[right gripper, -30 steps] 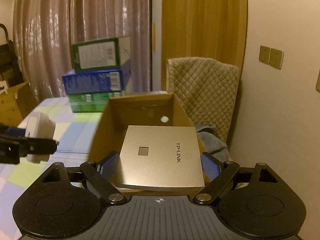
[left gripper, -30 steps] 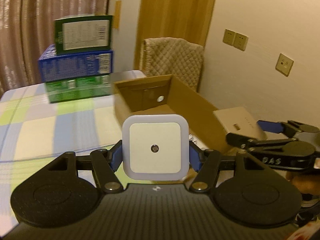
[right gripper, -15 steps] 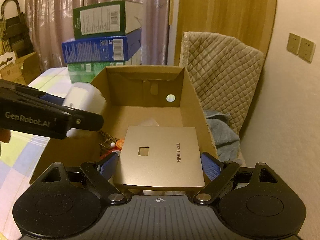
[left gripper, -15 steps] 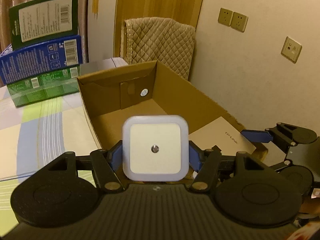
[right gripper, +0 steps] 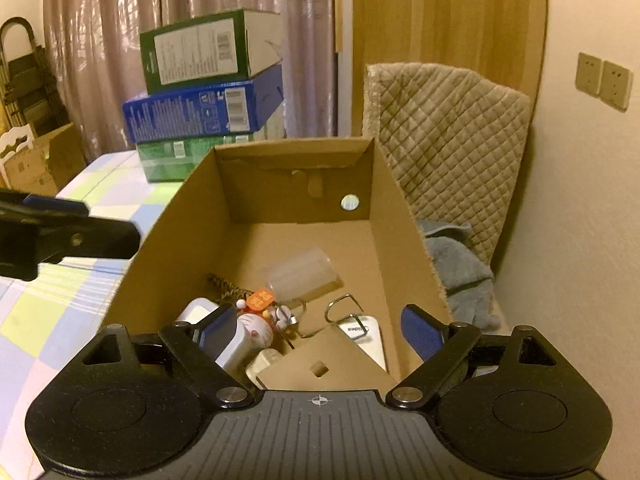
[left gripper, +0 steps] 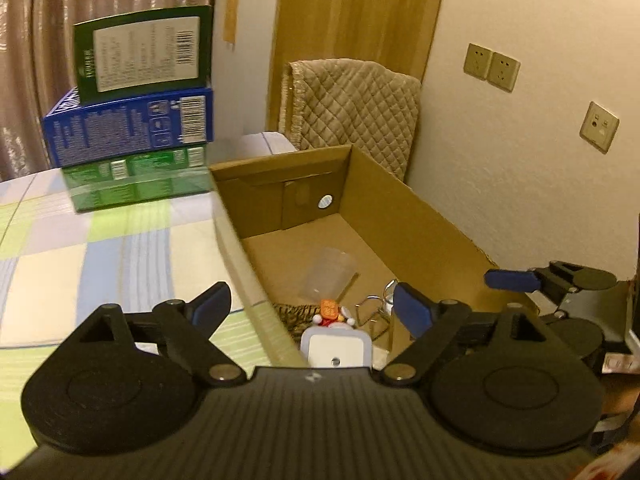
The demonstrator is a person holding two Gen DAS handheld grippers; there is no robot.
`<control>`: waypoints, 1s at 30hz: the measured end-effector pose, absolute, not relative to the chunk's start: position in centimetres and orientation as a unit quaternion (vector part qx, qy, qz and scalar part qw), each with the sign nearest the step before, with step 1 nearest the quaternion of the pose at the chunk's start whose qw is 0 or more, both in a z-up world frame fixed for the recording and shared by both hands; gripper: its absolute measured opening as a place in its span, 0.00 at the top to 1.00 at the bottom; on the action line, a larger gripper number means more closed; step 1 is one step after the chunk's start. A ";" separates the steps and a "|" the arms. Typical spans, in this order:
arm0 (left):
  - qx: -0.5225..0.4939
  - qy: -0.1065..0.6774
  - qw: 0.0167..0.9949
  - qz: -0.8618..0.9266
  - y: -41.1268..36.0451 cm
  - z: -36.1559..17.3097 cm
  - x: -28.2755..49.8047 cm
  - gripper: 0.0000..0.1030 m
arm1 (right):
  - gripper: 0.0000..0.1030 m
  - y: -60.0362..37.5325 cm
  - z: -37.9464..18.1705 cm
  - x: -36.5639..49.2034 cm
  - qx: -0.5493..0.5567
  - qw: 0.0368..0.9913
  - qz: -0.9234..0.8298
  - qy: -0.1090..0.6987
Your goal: Organize rigid objects
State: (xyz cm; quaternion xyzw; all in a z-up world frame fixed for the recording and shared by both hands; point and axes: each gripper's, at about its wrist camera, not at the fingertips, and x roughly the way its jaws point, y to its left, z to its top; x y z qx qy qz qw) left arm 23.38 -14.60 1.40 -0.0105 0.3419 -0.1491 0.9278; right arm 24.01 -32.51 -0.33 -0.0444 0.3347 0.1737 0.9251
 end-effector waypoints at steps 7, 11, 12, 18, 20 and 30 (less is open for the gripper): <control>-0.036 0.362 0.925 -0.109 -13.5 2.7 19.1 0.09 | 0.16 -33.0 3.0 19.8 -0.028 0.925 0.165 0.342; -0.052 0.367 0.923 -0.101 -13.4 3.5 15.9 0.08 | 0.16 -33.6 4.4 16.7 -0.012 0.920 0.150 0.363; -0.054 0.366 0.923 -0.100 -13.4 3.8 15.0 0.08 | 0.16 -33.7 4.7 15.9 -0.009 0.919 0.147 0.366; -0.068 0.368 0.922 -0.103 -13.6 4.7 10.0 0.05 | 0.15 -34.3 6.5 11.4 0.001 0.917 0.142 0.373; -0.066 0.372 0.920 -0.101 -13.7 4.8 8.6 0.05 | 0.15 -34.3 6.9 10.0 0.003 0.915 0.143 0.376; -0.059 0.383 0.918 -0.085 -13.5 5.0 3.6 0.05 | 0.15 -34.9 8.2 4.4 0.021 0.910 0.152 0.386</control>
